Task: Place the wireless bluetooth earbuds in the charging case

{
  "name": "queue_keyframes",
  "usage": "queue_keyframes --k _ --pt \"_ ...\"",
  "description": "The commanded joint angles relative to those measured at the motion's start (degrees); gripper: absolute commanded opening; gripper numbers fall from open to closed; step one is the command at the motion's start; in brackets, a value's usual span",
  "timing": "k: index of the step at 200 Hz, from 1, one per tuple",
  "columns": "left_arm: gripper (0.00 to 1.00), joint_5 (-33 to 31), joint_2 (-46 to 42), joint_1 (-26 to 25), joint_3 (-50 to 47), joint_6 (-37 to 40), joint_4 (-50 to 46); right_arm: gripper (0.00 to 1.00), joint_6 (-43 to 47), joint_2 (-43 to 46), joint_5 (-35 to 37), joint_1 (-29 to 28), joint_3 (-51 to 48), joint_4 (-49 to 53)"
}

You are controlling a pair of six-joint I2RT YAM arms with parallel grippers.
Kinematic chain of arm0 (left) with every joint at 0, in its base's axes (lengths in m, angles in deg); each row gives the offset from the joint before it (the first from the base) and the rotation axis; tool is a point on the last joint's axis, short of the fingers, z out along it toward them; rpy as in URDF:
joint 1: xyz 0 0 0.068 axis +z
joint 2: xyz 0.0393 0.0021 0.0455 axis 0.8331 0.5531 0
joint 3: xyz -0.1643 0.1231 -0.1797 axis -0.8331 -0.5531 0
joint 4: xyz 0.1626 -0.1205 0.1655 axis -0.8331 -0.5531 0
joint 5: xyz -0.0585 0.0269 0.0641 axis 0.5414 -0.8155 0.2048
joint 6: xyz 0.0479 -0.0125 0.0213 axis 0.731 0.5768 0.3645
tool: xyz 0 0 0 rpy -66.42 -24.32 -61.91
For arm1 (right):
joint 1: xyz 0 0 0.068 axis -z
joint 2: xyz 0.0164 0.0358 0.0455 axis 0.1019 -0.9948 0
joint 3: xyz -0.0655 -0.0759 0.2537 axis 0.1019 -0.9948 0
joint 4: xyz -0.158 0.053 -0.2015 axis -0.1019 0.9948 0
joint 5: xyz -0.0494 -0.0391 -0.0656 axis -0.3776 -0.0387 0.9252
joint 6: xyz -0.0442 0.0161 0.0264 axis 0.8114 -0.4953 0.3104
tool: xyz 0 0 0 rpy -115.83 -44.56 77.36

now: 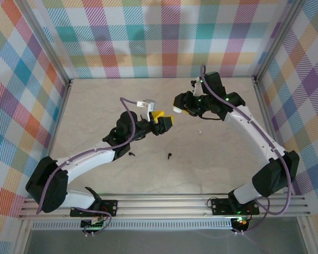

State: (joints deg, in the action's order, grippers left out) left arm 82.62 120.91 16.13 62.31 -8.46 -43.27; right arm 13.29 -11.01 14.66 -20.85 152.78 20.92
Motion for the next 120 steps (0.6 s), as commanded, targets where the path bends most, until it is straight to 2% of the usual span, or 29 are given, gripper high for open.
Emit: queue_keyframes --k 1,33,70,91,120 --pt "0.69 4.7 1.9 0.6 1.3 -2.5 10.1 0.37 -4.2 2.3 -3.9 0.1 -0.8 -3.0" --pt "0.61 6.5 5.1 1.2 1.3 -5.7 17.1 0.36 -4.2 3.1 -4.1 0.1 -0.8 -2.1" --pt "0.55 7.0 6.5 1.2 2.5 -6.5 17.7 0.36 -3.3 3.4 -2.6 0.1 -1.5 -1.0" --pt "0.47 6.1 6.9 1.2 2.9 -6.4 17.5 0.36 -3.5 3.4 -2.8 0.0 -1.7 -1.1" --pt "0.47 6.4 8.4 1.2 4.3 -6.7 17.7 0.36 -3.8 3.6 -3.0 0.0 -2.3 -1.0"
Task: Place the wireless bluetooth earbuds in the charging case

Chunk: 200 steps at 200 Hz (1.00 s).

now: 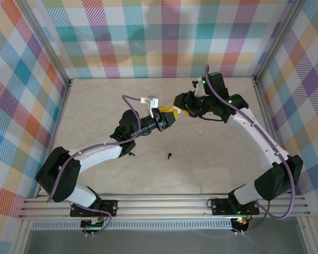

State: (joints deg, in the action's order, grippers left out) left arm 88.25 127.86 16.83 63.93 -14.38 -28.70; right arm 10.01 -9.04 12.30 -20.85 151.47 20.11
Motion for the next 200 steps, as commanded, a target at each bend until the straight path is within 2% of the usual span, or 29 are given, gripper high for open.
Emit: queue_keyframes --k 1,17,48,70,104,114,131,152,177,200 --pt "0.47 0.8 1.5 0.5 2.8 -0.9 3.1 0.36 -0.5 1.6 -0.7 0.0 -1.1 -0.3" --pt "0.44 1.0 2.5 0.5 3.4 -1.2 3.7 0.36 -1.0 2.0 -1.1 0.0 -1.6 -0.9" --pt "0.26 1.4 3.5 0.5 3.9 -1.9 4.3 0.38 -1.3 2.4 -1.2 0.0 -1.7 -1.2" --pt "0.15 1.4 3.3 0.5 3.9 -2.4 3.6 0.48 -1.0 2.8 -1.0 0.0 -1.7 -1.7" --pt "0.08 3.1 2.8 1.6 3.8 -6.3 2.7 0.71 1.2 5.3 -0.1 0.6 -1.8 -4.0" --pt "0.07 3.9 2.5 2.3 3.4 -8.1 3.4 0.75 2.2 7.5 0.3 1.3 -3.0 -6.4" --pt "0.07 5.1 1.3 3.7 2.3 -10.5 4.8 0.76 3.3 13.2 1.6 2.8 -7.9 -13.5" --pt "0.07 7.9 -1.4 5.3 2.2 -11.7 4.1 0.68 4.0 19.0 1.0 4.4 -13.9 -22.3" --pt "0.07 10.6 -5.3 6.9 2.6 -13.2 2.3 0.63 4.4 19.9 -4.5 4.7 -16.1 -27.8" --pt "0.04 11.6 -8.8 7.1 4.2 -12.9 -2.9 0.60 -0.4 19.7 -7.9 4.6 -20.3 -36.4"
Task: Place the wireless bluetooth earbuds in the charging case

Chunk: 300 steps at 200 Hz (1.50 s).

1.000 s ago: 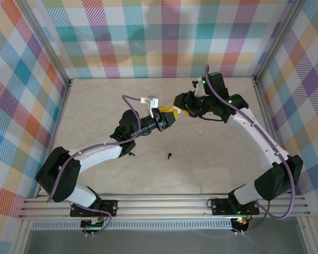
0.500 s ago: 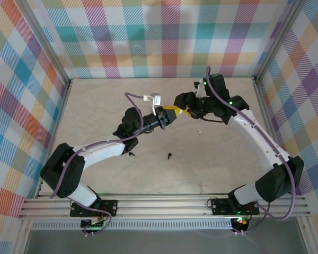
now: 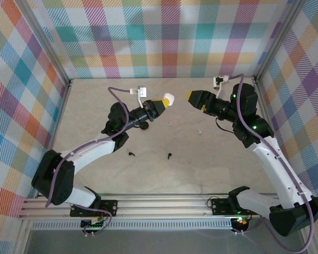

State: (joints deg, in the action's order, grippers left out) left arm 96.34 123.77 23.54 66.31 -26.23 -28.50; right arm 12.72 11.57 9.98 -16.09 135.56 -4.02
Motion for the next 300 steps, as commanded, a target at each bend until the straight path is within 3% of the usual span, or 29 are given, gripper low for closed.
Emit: queue_keyframes --k 1,39,156,249,273,300 --pt "0.04 3.6 -4.8 0.4 1.9 -1.1 -3.3 0.60 -3.3 -0.9 -5.8 -0.1 -4.6 -12.8" --pt "0.04 4.7 -7.6 0.4 2.7 -3.5 -3.2 0.62 -10.7 -2.9 -11.7 -0.6 -9.3 -29.1" --pt "0.00 3.6 -10.1 -2.4 0.5 -8.2 1.3 0.61 -7.5 -6.5 -13.4 -5.6 -5.8 -28.5" --pt "0.00 3.9 -12.0 -3.4 -0.9 -7.3 -0.5 0.33 -13.0 -10.1 -19.3 -5.6 -6.5 -37.3" --pt "0.08 2.7 -13.8 -3.3 -1.2 -4.8 -5.8 0.23 -10.6 -10.1 -19.2 -5.5 -6.6 -35.5" --pt "0.28 2.8 -16.3 -2.8 0.0 -1.0 -13.6 0.21 -7.3 -10.0 -19.2 -5.6 -6.5 -34.0"
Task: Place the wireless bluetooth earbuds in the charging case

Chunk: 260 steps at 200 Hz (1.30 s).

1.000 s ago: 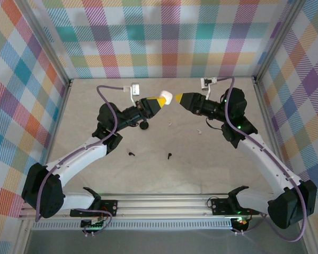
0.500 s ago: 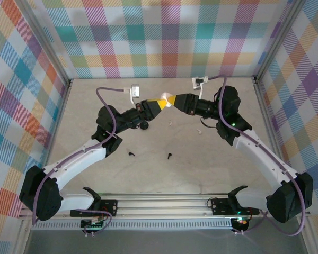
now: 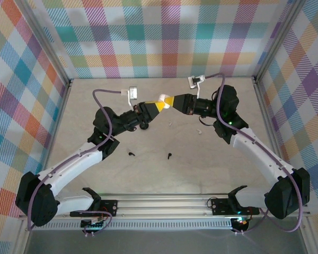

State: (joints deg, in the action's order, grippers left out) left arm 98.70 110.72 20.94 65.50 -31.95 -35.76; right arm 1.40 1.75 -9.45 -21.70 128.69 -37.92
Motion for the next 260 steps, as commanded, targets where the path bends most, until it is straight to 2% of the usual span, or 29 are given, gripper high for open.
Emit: queue_keyframes --k 1,8,17,23,41,63,84,107,151,174,198,220,231,260 --pt "0.28 0.5 -3.3 -0.1 0.9 4.9 -6.6 0.21 4.1 -0.2 0.2 0.0 0.4 0.0" --pt "0.36 1.3 -3.8 0.0 1.5 6.0 -8.3 0.21 5.2 -0.1 0.2 0.1 0.5 0.7" --pt "0.53 2.1 -4.5 0.3 2.4 7.4 -11.3 0.21 7.1 0.0 0.2 0.0 0.8 1.8" --pt "0.58 2.4 -4.9 0.5 3.3 8.5 -14.0 0.20 8.6 0.2 0.0 0.0 1.2 2.6" --pt "0.61 1.7 -6.8 0.7 6.7 15.0 -26.0 0.20 15.2 0.5 -0.8 0.0 3.7 8.1" --pt "0.70 -4.7 -8.1 0.9 12.3 22.2 -43.7 0.20 28.1 -0.2 -3.4 0.1 9.4 20.2" --pt "0.71 -6.7 -6.9 1.0 17.1 28.8 -56.3 0.20 40.9 -2.3 -6.5 0.1 15.1 32.0" --pt "0.68 -8.5 -7.8 1.0 18.0 34.1 -60.7 0.20 49.0 -4.7 -10.0 0.1 18.8 39.3" --pt "0.70 -8.1 -10.3 0.4 15.2 40.6 -59.8 0.19 53.9 -5.4 -12.6 0.1 17.5 38.3" --pt "0.68 -2.4 -11.4 0.5 12.1 41.1 -55.8 0.19 53.7 -5.2 -13.6 0.1 15.8 35.9" --pt "0.59 6.1 -12.0 1.5 6.4 34.6 -40.1 0.19 51.9 -4.9 -14.8 0.1 14.5 33.4" --pt "0.46 8.3 -10.4 2.2 2.4 26.8 -26.7 0.19 50.2 -4.4 -15.9 0.2 13.3 31.4" --pt "0.51 9.2 -9.2 2.6 1.3 23.8 -21.6 0.19 49.6 -4.2 -16.3 0.1 12.8 30.7" --pt "0.52 11.1 -7.0 3.4 0.2 19.2 -13.4 0.19 48.6 -2.8 -17.1 0.1 11.8 30.4"
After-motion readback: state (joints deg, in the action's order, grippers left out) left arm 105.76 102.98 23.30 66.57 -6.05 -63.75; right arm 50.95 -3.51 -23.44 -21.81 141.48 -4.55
